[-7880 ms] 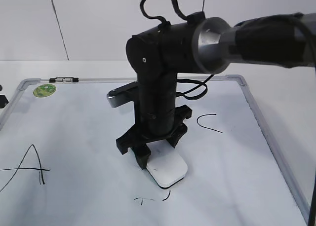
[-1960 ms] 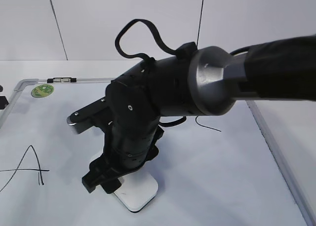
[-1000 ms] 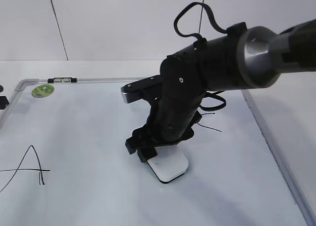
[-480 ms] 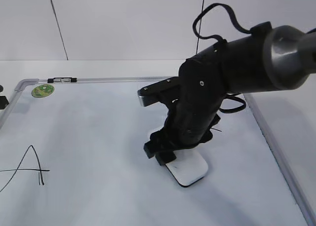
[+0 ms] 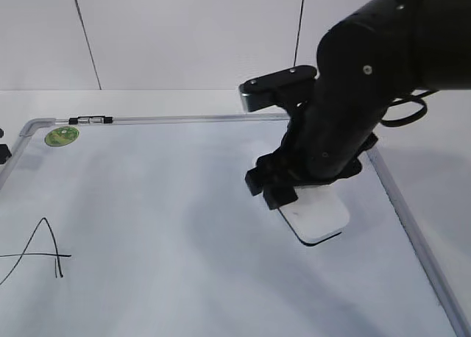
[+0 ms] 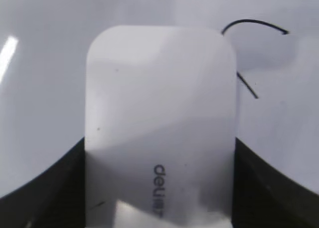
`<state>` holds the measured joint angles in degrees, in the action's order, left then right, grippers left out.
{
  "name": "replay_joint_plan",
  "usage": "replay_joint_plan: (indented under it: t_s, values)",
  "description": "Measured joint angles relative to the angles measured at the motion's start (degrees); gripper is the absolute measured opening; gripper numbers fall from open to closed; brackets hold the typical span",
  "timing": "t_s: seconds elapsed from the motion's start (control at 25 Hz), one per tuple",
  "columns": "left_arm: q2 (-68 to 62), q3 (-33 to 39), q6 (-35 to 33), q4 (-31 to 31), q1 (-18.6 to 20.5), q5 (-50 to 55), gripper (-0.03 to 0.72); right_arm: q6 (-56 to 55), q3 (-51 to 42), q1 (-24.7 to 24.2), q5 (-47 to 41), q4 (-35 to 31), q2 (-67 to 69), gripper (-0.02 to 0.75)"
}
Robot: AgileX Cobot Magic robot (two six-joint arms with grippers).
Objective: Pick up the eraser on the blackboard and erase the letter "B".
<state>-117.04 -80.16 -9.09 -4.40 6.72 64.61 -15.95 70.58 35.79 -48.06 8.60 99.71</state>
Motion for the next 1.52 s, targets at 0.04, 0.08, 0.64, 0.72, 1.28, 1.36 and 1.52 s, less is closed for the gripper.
replay_joint_plan:
  t_s: [0.04,0.08,0.64,0.72,1.28,1.36,1.52]
  values:
    - [0.0,0.0,0.0,0.0,0.0,0.0,0.013,-1.1,0.0,-0.6,-0.5,1.1,-0.3,0.517]
    - [0.0,0.0,0.0,0.0,0.0,0.1,0.013,-2.0,0.0,-1.3,-1.3,2.3,-0.4,0.517]
    - [0.0,0.0,0.0,0.0,0.0,0.1,0.013,-2.2,0.0,-18.9,1.0,4.4,-0.4,0.511]
    - [0.0,0.0,0.0,0.0,0.0,0.1,0.013,-1.8,0.0,-20.0,2.2,4.5,-0.4,0.511]
    - [0.0,0.0,0.0,0.0,0.0,0.1,0.013,-0.3,0.0,-21.0,6.7,2.9,5.7,0.51]
    - [0.0,0.0,0.0,0.0,0.0,0.1,0.013,-0.3,0.0,-21.0,6.8,2.4,6.6,0.51]
    - [0.0,0.0,0.0,0.0,0.0,0.1,0.013,-0.3,0.0,-21.0,7.0,2.4,7.9,0.51]
